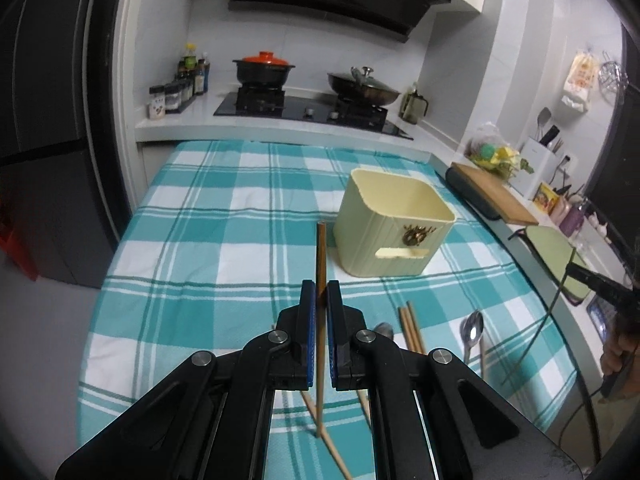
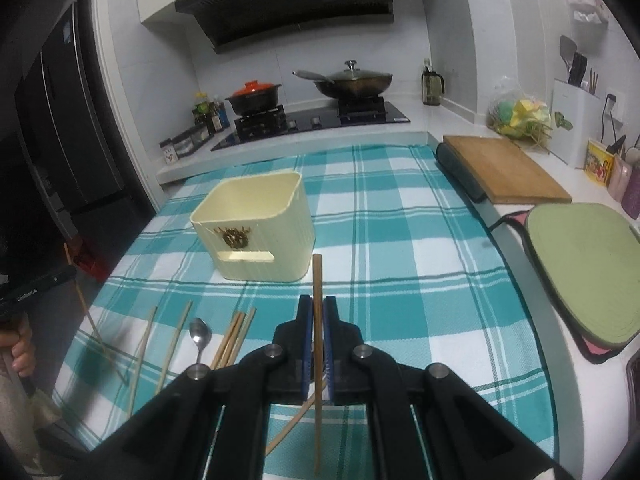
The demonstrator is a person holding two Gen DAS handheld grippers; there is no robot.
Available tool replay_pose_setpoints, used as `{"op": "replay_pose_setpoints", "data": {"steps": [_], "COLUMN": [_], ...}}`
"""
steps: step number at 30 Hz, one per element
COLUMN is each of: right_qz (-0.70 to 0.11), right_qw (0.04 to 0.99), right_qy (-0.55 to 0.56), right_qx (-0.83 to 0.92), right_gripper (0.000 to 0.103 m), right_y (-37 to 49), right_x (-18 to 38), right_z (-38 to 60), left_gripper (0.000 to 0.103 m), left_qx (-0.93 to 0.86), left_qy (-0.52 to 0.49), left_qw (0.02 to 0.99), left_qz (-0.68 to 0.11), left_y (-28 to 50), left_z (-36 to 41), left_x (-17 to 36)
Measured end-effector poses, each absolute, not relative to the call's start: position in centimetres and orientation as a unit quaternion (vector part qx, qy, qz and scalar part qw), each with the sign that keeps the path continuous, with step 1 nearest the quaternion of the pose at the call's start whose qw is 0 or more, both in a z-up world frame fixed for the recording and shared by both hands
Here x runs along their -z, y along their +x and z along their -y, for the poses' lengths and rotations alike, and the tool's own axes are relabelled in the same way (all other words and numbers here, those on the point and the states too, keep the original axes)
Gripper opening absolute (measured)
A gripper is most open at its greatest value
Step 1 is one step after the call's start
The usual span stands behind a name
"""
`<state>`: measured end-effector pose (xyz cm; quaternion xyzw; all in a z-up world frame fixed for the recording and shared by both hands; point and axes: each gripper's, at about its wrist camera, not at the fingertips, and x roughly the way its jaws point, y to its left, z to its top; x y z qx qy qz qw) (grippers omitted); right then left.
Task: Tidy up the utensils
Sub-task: 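Lift and carry the held chopsticks with both tools over the cream holder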
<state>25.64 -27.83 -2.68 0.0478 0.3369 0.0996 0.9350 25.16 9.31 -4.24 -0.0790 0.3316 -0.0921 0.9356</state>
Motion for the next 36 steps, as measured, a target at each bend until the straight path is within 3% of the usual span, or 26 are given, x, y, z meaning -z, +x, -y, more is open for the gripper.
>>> {"op": "replay_pose_setpoints", "data": {"steps": [18, 29, 36], "right_qz": [-0.249, -0.198, -0.193], "right_qw": [0.960, 0.968, 0.967], "right_qy": [0.034, 0.013, 0.008], "right_qx": [-0.124, -0.151, -0.164], "right_gripper": [0.005, 0.005, 0.005], "right_y": [25.9, 32.3, 38.1], "right_x": [-3.5, -10.9, -12.0], "right_z": [26.0, 22.7, 19.9], "left_gripper": [0.003, 0.003, 0.003], "left_qx": [0.125, 0.136, 0.135], "left_qy": [-0.076, -0.081, -0.067], "left_qw": [0.952, 0.964, 0.967], "left_qz": [-0.270, -0.211, -0.205], "left_y": [26.5, 34.5, 40.3], "left_z": [-7.9, -4.9, -0.9], "left_x": [-3.0, -10.3, -9.2]}}
